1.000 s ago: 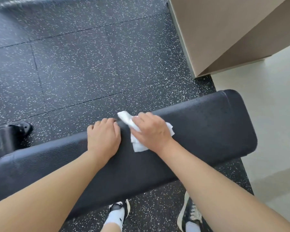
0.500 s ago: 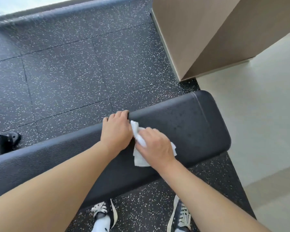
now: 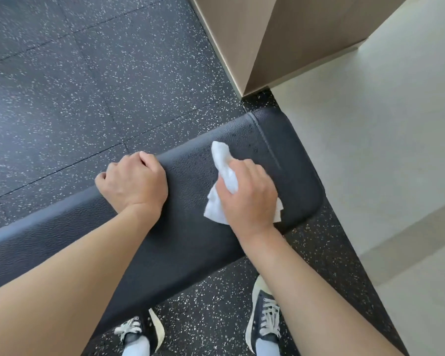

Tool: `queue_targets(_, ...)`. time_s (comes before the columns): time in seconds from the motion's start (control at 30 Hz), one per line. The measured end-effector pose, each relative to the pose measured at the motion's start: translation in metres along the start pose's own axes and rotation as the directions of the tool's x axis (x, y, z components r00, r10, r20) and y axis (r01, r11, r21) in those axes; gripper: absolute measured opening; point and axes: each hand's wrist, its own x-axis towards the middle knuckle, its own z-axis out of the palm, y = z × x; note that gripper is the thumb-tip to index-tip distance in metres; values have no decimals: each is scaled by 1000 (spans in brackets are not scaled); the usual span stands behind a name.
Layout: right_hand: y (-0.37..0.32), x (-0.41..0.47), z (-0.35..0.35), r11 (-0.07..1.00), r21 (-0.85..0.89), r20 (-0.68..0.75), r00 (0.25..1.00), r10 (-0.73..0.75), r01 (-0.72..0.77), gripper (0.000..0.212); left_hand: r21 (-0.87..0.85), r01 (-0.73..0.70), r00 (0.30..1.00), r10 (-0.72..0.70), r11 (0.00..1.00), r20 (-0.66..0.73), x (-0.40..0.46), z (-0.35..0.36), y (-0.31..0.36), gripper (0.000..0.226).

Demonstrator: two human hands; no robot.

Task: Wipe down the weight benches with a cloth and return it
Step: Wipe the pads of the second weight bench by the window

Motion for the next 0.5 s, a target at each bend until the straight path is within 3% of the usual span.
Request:
queue_targets(0.1, -59, 0, 37, 991, 70, 56, 992, -114, 110, 15, -1, 1, 1000, -1, 1000, -30, 5, 2, 0, 49)
queue_targets(0.2, -69, 2, 49, 990, 110, 74, 993, -96, 88, 11, -7, 6, 1000, -6, 1000, -31, 8, 6, 0, 46)
queue_targets(0.5, 53, -62, -28, 929, 79, 176, 912, -370, 362, 18, 4, -10, 1000, 10, 1000, 18, 3, 5, -1, 52)
